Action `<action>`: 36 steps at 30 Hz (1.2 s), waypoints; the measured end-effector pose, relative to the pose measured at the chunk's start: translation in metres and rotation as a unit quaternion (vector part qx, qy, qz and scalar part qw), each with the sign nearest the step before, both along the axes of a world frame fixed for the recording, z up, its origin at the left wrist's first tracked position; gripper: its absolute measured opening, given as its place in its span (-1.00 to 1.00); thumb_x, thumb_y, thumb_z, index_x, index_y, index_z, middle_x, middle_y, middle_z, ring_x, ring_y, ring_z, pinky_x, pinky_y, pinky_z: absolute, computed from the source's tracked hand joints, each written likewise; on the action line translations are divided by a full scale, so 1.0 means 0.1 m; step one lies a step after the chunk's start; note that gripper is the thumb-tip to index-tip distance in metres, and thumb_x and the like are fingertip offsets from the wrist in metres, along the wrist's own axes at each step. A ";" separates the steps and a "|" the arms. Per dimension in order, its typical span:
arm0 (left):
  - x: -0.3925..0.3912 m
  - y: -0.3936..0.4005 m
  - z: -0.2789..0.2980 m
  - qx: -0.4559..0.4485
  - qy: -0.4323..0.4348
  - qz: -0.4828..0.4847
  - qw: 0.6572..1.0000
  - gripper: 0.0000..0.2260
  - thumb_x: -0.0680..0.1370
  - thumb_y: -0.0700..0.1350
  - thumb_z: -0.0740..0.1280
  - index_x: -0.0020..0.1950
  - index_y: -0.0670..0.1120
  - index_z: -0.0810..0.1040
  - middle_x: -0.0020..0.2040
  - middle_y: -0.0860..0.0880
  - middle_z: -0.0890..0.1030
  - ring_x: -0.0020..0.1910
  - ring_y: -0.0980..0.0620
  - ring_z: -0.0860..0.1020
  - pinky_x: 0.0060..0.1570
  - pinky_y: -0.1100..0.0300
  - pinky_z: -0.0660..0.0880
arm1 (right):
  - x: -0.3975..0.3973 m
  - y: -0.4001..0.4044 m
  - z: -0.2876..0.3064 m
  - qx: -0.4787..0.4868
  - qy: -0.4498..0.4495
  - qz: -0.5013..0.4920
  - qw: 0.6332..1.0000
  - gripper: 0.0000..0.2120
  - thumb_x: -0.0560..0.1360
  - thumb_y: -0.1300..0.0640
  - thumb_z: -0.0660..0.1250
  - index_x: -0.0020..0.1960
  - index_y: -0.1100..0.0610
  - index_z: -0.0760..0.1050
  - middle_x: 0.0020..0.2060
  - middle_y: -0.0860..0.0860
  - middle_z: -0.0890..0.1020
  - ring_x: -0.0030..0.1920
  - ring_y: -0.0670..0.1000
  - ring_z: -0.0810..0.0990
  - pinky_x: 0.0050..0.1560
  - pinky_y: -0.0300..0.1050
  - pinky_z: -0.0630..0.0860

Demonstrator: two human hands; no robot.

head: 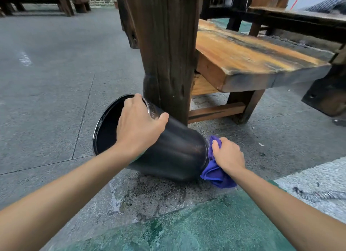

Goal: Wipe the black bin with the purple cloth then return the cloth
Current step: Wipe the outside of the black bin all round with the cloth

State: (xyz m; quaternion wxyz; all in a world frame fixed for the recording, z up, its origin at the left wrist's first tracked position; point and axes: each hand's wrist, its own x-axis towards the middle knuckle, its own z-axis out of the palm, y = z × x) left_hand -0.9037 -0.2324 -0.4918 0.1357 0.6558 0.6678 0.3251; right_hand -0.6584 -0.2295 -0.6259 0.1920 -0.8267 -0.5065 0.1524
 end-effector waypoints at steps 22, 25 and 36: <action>0.67 -0.56 -0.50 0.005 0.116 -0.298 0.947 -0.52 0.46 0.04 0.33 0.33 -0.07 0.37 0.34 0.03 0.47 0.35 -0.01 0.42 0.22 -0.05 0.55 | 0.09 -0.19 0.15 0.126 0.104 -0.009 0.986 -0.74 0.54 -0.22 0.26 -0.05 -0.06 0.56 -0.11 -0.02 0.67 -0.04 0.12 0.55 -0.07 -0.03 0.44; 0.73 -0.61 -0.51 0.005 0.144 -0.320 0.937 -0.54 0.48 0.01 0.33 0.34 -0.05 0.36 0.32 0.07 0.45 0.32 -0.04 0.44 0.13 -0.08 0.58 | 0.08 -0.20 0.18 0.129 0.120 -0.005 0.984 -0.75 0.52 -0.23 0.28 -0.05 -0.07 0.58 -0.11 -0.02 0.69 0.00 0.13 0.58 0.02 0.01 0.52; 0.57 -0.58 -0.51 0.002 0.207 -0.364 0.908 -0.45 0.51 0.02 0.31 0.48 0.04 0.27 0.40 0.17 0.41 0.44 0.00 0.37 0.03 -0.07 0.62 | 0.11 -0.18 0.17 0.144 0.137 -0.013 0.980 -0.73 0.51 -0.23 0.27 -0.02 -0.07 0.59 -0.09 -0.07 0.68 -0.04 0.08 0.54 -0.03 -0.05 0.42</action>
